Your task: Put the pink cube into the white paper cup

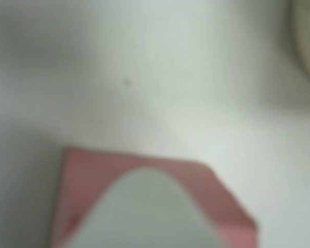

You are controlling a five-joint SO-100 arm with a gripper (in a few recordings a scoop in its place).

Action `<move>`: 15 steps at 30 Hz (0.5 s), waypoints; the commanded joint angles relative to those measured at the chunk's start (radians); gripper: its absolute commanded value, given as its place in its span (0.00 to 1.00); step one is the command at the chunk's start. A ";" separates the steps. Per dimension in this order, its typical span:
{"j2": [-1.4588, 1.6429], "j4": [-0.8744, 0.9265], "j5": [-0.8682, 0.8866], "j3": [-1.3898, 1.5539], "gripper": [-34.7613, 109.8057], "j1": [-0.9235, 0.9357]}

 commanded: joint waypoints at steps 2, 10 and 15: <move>0.179 0.091 0.014 -0.023 0.25 -0.029; 0.235 0.299 0.046 -0.219 0.24 -0.094; 0.222 0.351 0.048 -0.318 0.24 -0.101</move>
